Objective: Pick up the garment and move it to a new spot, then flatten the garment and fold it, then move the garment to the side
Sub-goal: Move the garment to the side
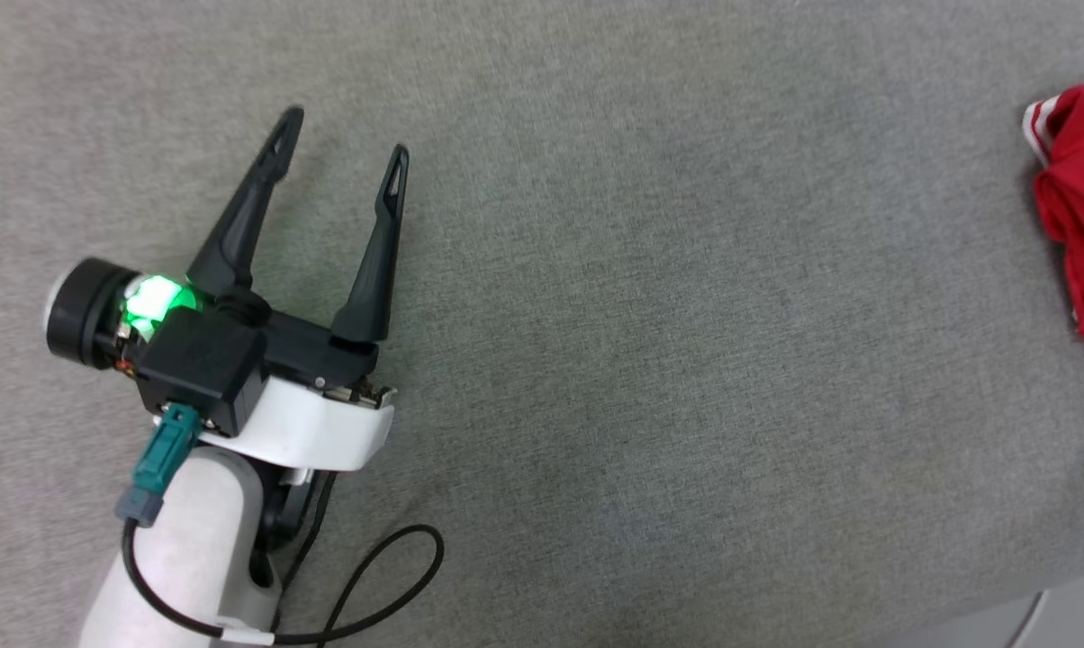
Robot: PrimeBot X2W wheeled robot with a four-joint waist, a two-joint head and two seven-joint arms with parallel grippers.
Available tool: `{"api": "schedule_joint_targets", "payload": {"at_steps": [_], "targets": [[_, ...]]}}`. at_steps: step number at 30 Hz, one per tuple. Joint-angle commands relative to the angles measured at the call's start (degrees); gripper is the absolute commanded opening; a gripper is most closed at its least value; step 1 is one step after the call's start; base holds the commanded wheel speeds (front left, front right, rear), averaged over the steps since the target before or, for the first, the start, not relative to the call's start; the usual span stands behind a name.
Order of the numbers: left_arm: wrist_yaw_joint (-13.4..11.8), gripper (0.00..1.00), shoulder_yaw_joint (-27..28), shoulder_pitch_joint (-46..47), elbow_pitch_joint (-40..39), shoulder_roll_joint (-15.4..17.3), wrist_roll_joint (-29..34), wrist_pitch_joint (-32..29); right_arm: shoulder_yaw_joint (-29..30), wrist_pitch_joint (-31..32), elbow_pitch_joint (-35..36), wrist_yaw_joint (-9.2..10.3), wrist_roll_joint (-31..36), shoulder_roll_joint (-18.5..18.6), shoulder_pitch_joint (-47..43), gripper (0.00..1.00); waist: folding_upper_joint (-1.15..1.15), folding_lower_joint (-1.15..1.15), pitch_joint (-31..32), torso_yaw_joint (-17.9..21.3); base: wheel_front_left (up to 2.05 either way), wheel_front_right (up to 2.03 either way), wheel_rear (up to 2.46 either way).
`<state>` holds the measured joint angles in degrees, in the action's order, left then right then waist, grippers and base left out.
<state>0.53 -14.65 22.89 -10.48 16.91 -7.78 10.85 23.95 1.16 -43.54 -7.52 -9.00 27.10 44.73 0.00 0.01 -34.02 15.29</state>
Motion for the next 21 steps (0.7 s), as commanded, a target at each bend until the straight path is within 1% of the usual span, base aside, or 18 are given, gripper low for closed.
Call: {"api": "schedule_joint_targets", "payload": {"at_steps": [1, 5, 9, 12, 14, 15, 21], "targets": [[-0.4, 1.00, -0.1, -1.2, 0.8, -0.6, -0.4, 0.6, -0.2, -1.9, -0.2, 0.07, 0.0, 0.7, -1.5, 1.00, 0.00, -0.01, 3.1, -1.3, 0.00, 0.00, 0.00], [-1.6, 1.00, 0.2, -4.0, 3.4, -2.0, -1.8, 1.9, -1.9, -6.8, 0.3, 0.07, 0.0, 0.5, -4.6, 1.00, 0.00, -0.01, 8.0, -3.0, 0.00, 0.00, 0.00], [-2.7, 1.00, 0.7, -7.4, 5.8, -3.3, -3.4, 2.8, -4.2, -10.0, 1.9, 0.07, -0.5, -0.6, -8.6, 1.00, 0.00, -0.01, 12.7, -4.9, 0.00, 0.00, 0.00], [-3.2, 1.00, 1.2, -9.7, 7.3, -4.6, -5.0, 3.3, -5.8, -11.3, 4.0, 0.06, -0.7, -1.7, -11.6, 1.00, 0.00, -0.01, 15.6, -6.5, 0.00, 0.00, 0.00], [-3.5, 1.00, 1.3, -11.1, 8.3, -5.1, -5.6, 3.6, -6.8, -11.6, 5.8, 0.07, -1.0, -3.0, -13.9, 1.00, 0.00, -0.01, 17.3, -7.6, 0.00, 0.00, 0.00], [-3.5, 1.00, 1.3, -11.1, 8.3, -5.1, -5.6, 3.6, -6.8, -11.6, 5.8, 0.07, -1.0, -3.0, -13.9, 1.00, 0.00, -0.01, 17.3, -7.6, 0.00, 0.00, 0.00], [-4.0, 1.00, 1.7, -14.4, 10.8, -6.3, -6.7, 4.1, -8.6, -11.5, 13.5, 0.08, -1.2, -6.9, -21.3, 1.00, 0.00, -0.01, 21.6, -11.3, 0.00, 0.00, 0.00]]}}
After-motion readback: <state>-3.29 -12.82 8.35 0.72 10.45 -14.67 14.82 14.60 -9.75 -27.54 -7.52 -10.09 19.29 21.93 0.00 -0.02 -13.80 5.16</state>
